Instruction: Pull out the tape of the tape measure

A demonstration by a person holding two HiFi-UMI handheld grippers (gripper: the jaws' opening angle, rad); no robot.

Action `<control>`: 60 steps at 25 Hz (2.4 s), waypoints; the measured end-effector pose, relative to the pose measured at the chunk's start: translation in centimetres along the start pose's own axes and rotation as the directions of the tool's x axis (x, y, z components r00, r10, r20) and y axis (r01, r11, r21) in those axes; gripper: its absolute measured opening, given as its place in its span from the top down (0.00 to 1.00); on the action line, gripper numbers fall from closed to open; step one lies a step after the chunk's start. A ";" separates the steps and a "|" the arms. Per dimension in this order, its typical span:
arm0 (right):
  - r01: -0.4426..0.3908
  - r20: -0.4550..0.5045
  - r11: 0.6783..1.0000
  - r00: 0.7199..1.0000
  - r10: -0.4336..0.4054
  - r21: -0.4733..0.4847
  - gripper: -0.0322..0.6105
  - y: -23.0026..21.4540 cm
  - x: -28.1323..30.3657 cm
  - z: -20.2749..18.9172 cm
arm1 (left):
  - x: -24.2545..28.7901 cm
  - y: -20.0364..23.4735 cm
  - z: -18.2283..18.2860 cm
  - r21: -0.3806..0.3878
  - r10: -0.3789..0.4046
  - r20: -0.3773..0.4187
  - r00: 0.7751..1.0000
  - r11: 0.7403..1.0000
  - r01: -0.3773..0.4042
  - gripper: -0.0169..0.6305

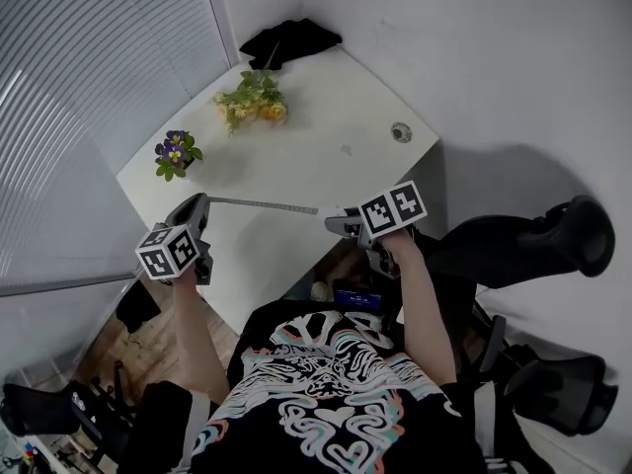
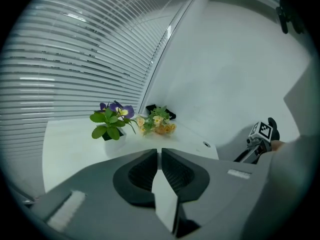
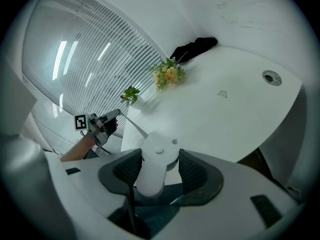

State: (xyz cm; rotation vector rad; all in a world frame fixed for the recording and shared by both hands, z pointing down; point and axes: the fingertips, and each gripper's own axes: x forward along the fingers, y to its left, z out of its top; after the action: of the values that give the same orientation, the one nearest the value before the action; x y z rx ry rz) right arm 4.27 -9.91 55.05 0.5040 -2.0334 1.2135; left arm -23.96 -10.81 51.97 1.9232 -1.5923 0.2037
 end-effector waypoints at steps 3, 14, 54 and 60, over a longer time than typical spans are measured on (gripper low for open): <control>0.005 -0.003 1.000 1.000 -0.006 -0.015 0.59 0.4 0.3 0.4 | -0.2 0.6 -0.2 0.000 0.013 -0.005 1.000 1.000 -0.013 0.92; 0.007 -0.016 1.000 1.000 -0.007 -0.019 0.59 1.2 1.3 0.3 | -0.7 2.1 -0.4 0.018 0.026 -0.029 0.999 1.000 -0.026 0.92; 0.062 -0.064 0.998 0.996 -0.061 0.014 0.59 -2.6 2.3 0.7 | 0.8 4.3 -1.4 -0.031 0.107 -0.063 0.992 0.994 -0.109 0.92; 0.072 -0.067 0.997 0.995 -0.071 0.018 0.59 -3.2 2.5 1.0 | 1.3 4.5 -2.0 -0.009 0.114 -0.097 0.989 0.993 -0.116 0.92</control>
State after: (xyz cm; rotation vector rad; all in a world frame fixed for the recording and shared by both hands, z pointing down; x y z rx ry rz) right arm 4.20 -12.22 58.52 0.5346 -1.9323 1.1939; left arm -27.25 -11.15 55.77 1.7846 -1.6367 0.3277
